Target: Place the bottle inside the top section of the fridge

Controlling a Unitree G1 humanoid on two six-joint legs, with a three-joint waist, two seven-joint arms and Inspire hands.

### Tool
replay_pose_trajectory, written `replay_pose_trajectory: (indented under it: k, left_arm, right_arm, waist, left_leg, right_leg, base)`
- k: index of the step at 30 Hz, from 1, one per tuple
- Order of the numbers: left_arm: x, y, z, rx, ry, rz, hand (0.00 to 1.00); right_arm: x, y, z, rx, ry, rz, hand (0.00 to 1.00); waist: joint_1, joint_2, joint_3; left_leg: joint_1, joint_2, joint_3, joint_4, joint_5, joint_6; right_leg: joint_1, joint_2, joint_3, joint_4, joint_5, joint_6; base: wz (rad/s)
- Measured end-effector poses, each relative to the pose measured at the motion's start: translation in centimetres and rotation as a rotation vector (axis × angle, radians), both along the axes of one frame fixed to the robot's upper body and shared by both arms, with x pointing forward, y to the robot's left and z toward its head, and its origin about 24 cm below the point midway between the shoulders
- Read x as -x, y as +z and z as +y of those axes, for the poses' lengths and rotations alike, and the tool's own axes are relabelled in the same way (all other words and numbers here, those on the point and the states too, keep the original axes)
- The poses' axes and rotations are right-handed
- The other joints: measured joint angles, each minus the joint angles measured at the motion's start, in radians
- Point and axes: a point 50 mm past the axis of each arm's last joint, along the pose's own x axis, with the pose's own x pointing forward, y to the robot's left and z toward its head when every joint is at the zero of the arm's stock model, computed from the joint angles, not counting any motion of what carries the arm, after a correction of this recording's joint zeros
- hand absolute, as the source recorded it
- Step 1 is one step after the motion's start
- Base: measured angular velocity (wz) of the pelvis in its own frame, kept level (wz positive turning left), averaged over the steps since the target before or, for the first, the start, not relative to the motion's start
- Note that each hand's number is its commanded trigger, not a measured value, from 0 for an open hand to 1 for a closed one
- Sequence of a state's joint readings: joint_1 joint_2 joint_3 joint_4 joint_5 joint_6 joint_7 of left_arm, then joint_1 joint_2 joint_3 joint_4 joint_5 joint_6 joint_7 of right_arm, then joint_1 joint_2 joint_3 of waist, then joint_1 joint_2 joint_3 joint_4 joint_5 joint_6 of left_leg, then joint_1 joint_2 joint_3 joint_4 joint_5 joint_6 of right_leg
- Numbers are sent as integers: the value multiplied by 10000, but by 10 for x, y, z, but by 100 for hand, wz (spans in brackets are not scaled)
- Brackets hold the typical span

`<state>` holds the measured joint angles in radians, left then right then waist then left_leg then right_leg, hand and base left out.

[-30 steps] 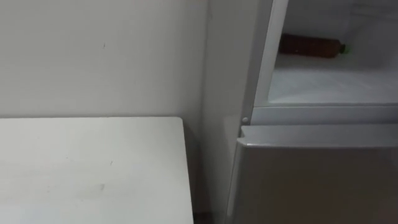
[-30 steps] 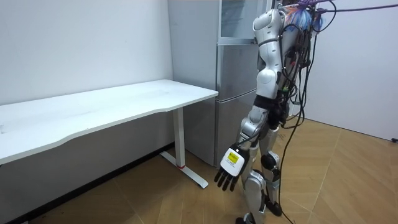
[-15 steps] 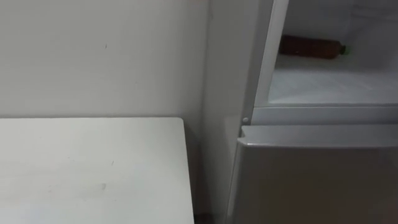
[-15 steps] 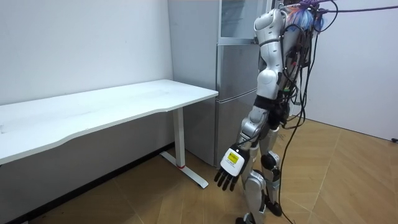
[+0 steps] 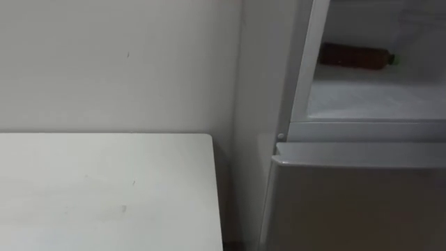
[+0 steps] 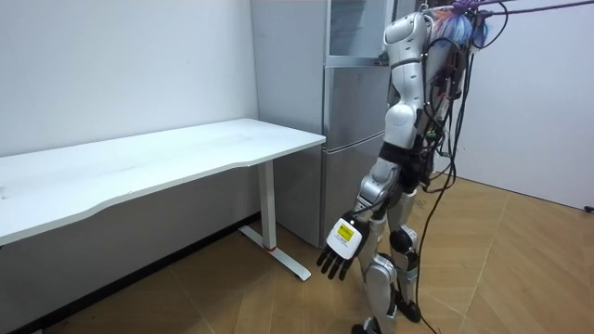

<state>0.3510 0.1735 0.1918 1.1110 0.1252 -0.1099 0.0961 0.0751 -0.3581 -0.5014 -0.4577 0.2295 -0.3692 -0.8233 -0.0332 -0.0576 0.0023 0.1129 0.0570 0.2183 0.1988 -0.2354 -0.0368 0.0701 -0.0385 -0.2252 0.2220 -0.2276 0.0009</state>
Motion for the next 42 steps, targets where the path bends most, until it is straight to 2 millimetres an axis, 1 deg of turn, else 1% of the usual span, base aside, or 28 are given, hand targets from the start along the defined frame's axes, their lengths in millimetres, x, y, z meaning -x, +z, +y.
replay_pose_trajectory:
  k: [1,2,7,10,16,19,24,29,31,37,42]
  left_arm:
    - [-2,0,0,-1,-18,-32,0]
    - [-3,0,0,11,-31,-58,0]
    - [-2,-1,-1,39,2,4,0]
    - [-2,-1,-1,46,-71,52,0]
    - [-5,-2,-4,130,-694,222,0]
    - [-5,-2,-5,277,-731,227,0]
    - [-11,-2,-7,433,-974,96,0]
    - [-20,-2,-8,412,-1384,-48,0]
    - [-21,-2,-9,425,-1503,-43,0]
    - [-22,-2,-9,434,-1564,-40,0]
    - [-23,-2,-9,424,-1602,-109,0]
  right_arm:
    - [-2,0,2,106,213,118,0]
    - [-4,-1,4,206,386,223,0]
    - [-13,-5,13,475,1194,697,0]
    - [-18,-9,18,466,1572,1032,0]
    - [-33,-22,34,599,2747,1890,0]
    - [-35,-25,33,698,2877,2100,0]
    - [-39,-32,38,749,3277,2532,0]
    - [-41,-37,42,743,3626,2929,0]
    - [-42,-38,43,790,3673,2965,0]
    - [-44,-40,45,817,3850,3194,0]
    - [-46,-42,49,856,4097,3351,0]
  waist:
    - [81,60,9]
    - [154,46,-14]
    - [296,98,-15]
    - [422,85,-17]
    - [539,68,-7]
    - [614,73,1]
    - [614,59,17]
    - [606,60,-6]
    - [598,60,-16]
    - [525,21,-13]
    - [544,123,8]
  left_leg:
    - [2,1,2,1,0,0]
    - [3,2,1,1,0,0]
    - [8,13,3,3,0,0]
    - [19,17,10,14,0,0]
    - [20,12,3,29,0,1]
    - [16,12,-11,29,1,1]
    - [4,12,-31,44,1,1]
    - [23,14,-27,54,0,0]
    - [24,16,-27,52,0,0]
    - [29,35,-24,49,0,0]
    - [31,62,-13,59,0,0]
  right_leg:
    - [1,3,2,8,2,-3]
    - [2,3,-3,20,3,-4]
    - [-11,2,-14,145,3,-5]
    - [-3,-2,-6,151,2,-5]
    - [10,-13,8,143,2,-6]
    - [21,-15,-5,136,2,-6]
    - [56,-10,-19,92,3,-6]
    - [151,5,-46,-10,6,-7]
    - [172,8,-36,2,6,-8]
    - [190,27,-2,9,23,-28]
    - [170,50,-5,10,82,-52]
  base:
    - [0]
    - [0]
    - [0]
    - [0]
    - [0]
    - [0]
    - [0]
    - [2]
    - [-2]
    - [-1]
    - [0]
